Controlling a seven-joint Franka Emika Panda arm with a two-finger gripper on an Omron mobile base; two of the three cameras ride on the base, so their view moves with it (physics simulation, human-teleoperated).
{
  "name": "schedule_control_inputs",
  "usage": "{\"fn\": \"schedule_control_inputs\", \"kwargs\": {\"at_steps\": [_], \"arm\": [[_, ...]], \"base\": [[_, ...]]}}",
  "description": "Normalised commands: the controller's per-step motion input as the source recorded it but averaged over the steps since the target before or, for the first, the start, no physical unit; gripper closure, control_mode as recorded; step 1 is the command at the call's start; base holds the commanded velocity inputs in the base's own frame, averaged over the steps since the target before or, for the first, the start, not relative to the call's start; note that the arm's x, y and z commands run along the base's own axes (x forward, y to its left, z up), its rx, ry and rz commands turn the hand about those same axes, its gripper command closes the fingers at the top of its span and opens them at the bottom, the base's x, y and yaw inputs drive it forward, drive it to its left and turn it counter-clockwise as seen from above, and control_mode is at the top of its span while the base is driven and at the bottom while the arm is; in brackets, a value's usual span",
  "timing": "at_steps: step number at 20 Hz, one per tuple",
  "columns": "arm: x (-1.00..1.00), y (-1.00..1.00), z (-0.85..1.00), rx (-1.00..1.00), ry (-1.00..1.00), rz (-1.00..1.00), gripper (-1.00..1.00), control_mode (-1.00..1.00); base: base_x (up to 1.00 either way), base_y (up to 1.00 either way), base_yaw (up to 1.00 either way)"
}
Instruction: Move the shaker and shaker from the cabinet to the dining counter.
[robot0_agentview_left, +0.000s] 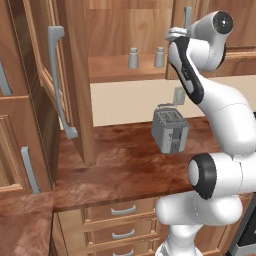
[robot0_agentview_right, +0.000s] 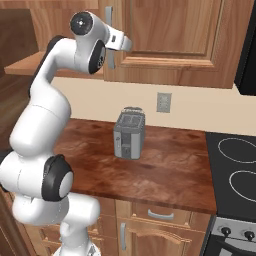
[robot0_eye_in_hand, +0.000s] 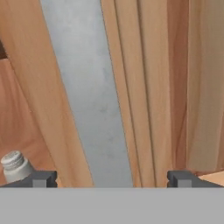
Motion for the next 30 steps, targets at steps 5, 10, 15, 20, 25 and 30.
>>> {"fn": "schedule_control_inputs", "kwargs": {"at_steps": [5,10,15,20,25,30], "arm": [[0.36,0.0,-0.09,0.0,0.0,0.0,1.0,-1.0],[0.37,-0.05,-0.14,0.0,0.0,0.0,1.0,-1.0],[0.11,-0.01,-0.13,0.0,0.0,0.01,1.0,-1.0],[-0.22,-0.03,-0.11,0.0,0.0,0.0,1.0,-1.0],[-0.41,-0.18,-0.09,0.0,0.0,0.0,1.0,-1.0],[-0.56,-0.34,-0.06,0.0,0.0,0.0,1.0,-1.0]], "base": [[0.0,0.0,0.0],[0.0,0.0,0.0],[0.0,0.0,0.0],[0.0,0.0,0.0],[0.0,0.0,0.0],[0.0,0.0,0.0]]}}
